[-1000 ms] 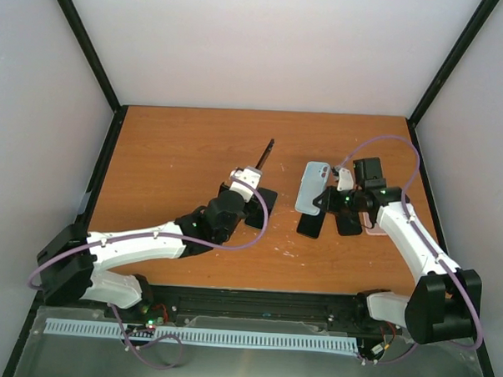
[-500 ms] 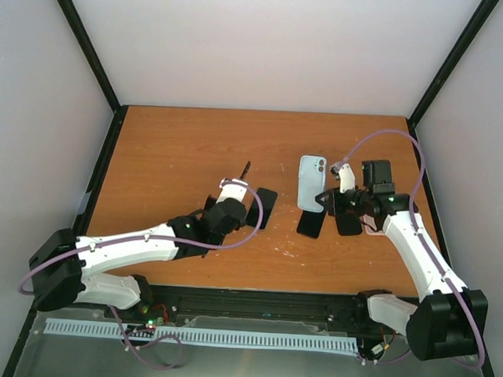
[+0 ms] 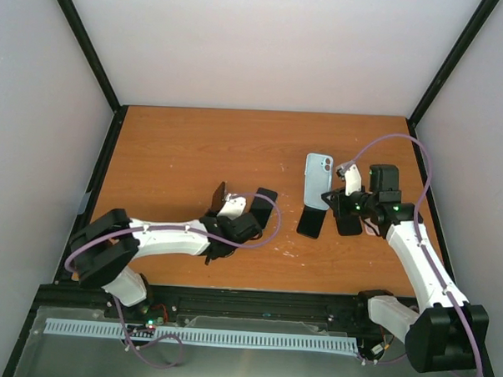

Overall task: Take the phone out of the phone case
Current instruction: Place the phone at the center of the board.

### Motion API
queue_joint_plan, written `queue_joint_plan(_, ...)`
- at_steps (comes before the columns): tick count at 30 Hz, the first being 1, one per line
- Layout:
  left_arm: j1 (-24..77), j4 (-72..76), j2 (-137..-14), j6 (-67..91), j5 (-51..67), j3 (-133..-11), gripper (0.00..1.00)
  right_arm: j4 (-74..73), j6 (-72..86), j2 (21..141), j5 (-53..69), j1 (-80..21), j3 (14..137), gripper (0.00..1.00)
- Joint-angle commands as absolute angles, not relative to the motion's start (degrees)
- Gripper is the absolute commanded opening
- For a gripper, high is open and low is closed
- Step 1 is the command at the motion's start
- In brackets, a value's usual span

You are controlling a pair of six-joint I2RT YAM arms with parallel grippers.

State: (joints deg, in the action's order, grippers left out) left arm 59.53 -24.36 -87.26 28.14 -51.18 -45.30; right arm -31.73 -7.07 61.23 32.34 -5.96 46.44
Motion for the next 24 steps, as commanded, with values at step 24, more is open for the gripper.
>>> queue_joint_plan(24,66.66,-75.33,-123.75,78.23,-66.67,-64.36,0.0,-29.93,-6.95,62.49,35.55,-3.88,45.26,0.03)
